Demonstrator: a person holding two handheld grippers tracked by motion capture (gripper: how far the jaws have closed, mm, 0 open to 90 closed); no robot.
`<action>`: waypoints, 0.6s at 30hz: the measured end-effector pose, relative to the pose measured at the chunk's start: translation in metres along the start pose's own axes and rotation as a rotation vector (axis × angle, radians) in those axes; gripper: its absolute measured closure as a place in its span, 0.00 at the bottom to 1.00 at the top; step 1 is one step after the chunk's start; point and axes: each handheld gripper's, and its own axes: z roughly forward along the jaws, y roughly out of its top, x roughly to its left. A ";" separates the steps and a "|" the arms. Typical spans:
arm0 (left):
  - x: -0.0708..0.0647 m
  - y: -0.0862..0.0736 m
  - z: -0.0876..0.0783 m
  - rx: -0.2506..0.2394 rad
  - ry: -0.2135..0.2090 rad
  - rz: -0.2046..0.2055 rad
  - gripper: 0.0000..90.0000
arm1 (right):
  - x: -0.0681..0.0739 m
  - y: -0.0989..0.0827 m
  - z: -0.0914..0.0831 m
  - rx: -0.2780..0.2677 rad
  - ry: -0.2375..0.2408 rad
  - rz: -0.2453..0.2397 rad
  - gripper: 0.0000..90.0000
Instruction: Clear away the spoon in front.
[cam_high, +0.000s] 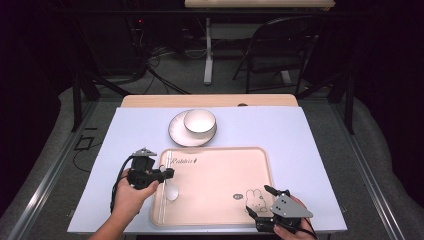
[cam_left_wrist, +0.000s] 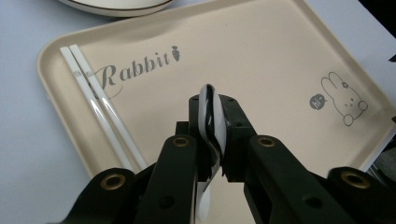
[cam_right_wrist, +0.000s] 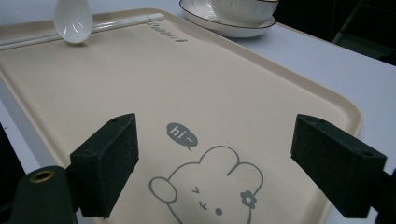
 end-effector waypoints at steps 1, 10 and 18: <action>0.000 0.000 0.001 0.008 0.001 0.001 0.94 | 0.000 0.000 0.000 0.000 0.001 0.000 0.16; 0.007 0.001 0.007 0.005 0.005 -0.022 0.94 | 0.000 0.000 0.000 0.000 0.000 0.000 0.16; 0.010 0.006 0.014 0.009 0.021 -0.027 0.93 | 0.000 0.000 0.000 0.001 0.001 0.000 0.16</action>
